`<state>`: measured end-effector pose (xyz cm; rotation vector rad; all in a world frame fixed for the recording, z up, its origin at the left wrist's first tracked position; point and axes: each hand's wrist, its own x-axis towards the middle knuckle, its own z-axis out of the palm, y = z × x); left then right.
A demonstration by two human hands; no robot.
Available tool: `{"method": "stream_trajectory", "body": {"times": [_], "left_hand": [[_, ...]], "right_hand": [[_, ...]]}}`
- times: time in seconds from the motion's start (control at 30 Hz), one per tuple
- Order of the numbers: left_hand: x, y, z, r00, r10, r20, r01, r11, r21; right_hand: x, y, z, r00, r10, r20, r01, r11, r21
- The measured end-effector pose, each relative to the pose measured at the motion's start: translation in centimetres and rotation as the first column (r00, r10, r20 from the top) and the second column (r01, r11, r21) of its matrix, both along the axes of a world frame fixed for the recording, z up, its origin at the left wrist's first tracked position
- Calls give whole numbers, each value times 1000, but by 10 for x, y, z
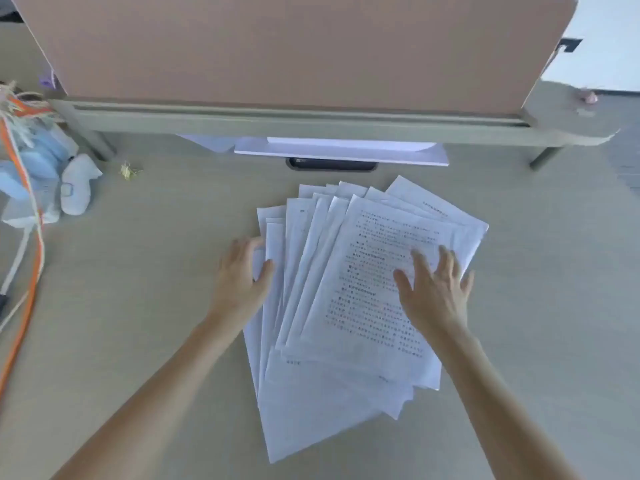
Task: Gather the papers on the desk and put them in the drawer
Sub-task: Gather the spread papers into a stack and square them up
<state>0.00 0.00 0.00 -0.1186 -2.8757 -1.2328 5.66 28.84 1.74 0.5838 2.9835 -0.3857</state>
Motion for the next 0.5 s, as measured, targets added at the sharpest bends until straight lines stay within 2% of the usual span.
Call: {"method": "stream_trajectory", "body": {"times": [0.1, 0.23, 0.27, 0.37, 0.43, 0.5], "left_hand": [[3, 4, -21, 981, -7, -191, -6, 998, -70], [12, 4, -32, 962, 34, -272, -43, 999, -26], [11, 3, -35, 959, 63, -276, -79, 996, -45], [6, 0, -41, 963, 151, -224, -206, 946, -249], [11, 0, -41, 975, 148, -168, -198, 922, -332], [15, 2, -40, 982, 130, -137, -168, 930, -328]], "right_hand": [[6, 15, -30, 991, -131, -37, 133, 989, 69], [13, 22, -59, 989, -86, -123, 99, 990, 102], [14, 22, -57, 988, -82, -133, 96, 990, 101], [16, 24, -54, 987, -62, -146, 74, 994, 78], [22, 23, -50, 988, -31, -149, 41, 997, 61], [27, 22, -50, 993, 7, -120, -1, 999, 46]]}}
